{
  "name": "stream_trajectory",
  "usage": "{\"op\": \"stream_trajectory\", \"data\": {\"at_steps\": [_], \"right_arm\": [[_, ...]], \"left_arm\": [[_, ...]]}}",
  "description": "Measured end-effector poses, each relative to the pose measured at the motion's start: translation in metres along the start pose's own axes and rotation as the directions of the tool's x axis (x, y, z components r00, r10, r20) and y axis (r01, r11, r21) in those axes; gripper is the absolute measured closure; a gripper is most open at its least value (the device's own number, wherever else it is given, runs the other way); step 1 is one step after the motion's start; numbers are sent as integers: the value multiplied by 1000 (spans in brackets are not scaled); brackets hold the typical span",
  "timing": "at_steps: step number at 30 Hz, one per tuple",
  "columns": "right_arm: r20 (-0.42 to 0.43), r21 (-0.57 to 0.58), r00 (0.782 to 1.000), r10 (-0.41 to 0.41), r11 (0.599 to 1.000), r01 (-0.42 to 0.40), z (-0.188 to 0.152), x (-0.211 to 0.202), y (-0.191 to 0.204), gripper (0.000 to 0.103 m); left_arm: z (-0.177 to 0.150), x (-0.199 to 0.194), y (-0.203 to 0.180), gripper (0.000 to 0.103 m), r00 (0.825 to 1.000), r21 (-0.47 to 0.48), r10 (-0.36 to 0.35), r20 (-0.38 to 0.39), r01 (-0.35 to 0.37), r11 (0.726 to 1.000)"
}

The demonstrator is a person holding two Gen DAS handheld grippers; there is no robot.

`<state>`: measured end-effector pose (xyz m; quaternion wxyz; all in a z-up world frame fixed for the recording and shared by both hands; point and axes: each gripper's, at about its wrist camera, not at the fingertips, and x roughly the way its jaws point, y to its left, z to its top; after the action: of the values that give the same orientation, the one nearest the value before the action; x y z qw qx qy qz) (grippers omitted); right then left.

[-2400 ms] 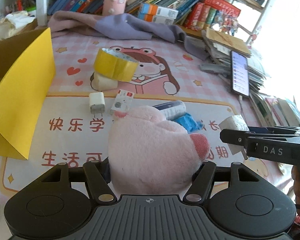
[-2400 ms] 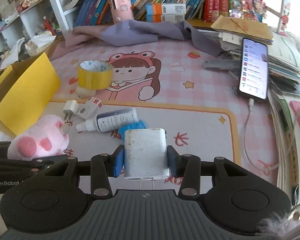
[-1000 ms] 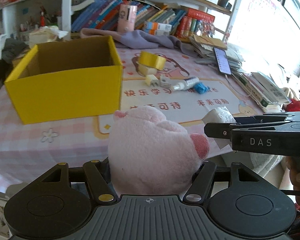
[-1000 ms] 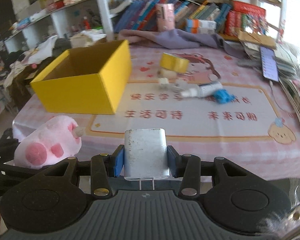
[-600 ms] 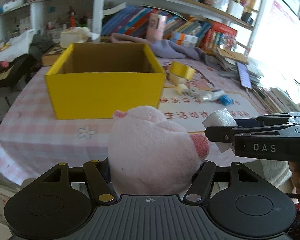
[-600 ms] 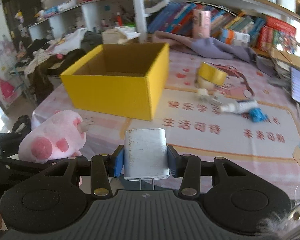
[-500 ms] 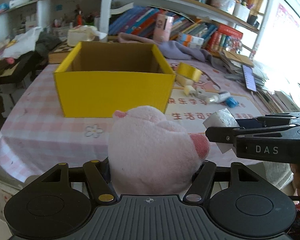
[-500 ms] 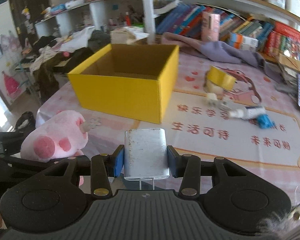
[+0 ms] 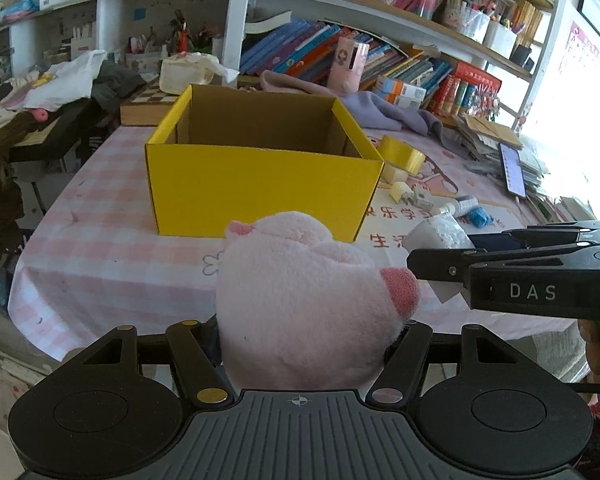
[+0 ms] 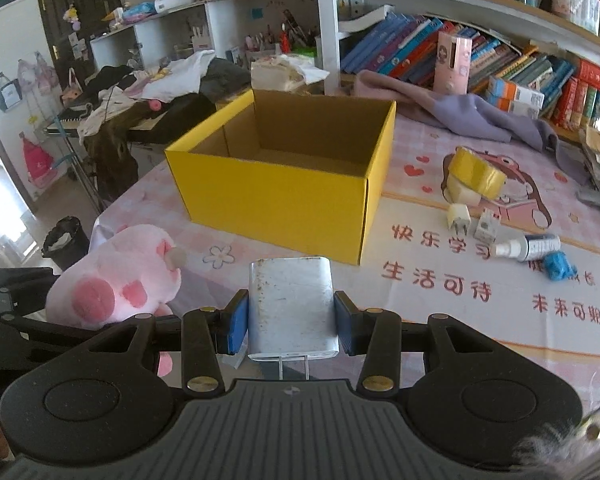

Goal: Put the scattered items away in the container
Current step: 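Carry the pink pig and white charger together toward the yellow box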

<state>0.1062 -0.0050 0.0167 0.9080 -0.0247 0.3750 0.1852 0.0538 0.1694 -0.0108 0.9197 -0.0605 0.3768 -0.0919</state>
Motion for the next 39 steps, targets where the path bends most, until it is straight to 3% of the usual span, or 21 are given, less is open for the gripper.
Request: {"op": "stream_trajectory", "data": {"at_steps": [9, 20, 39], "right_arm": [[-17, -41, 999, 35, 999, -35, 10, 13, 7, 61], [-6, -21, 998, 67, 998, -67, 19, 28, 7, 61], [70, -53, 995, 72, 996, -68, 90, 61, -6, 61]], "left_arm": [[3, 3, 9, 37, 1000, -30, 29, -2, -29, 999], [14, 2, 14, 37, 999, 7, 43, 17, -43, 999], [89, 32, 19, 37, 995, 121, 62, 83, -71, 990]]}}
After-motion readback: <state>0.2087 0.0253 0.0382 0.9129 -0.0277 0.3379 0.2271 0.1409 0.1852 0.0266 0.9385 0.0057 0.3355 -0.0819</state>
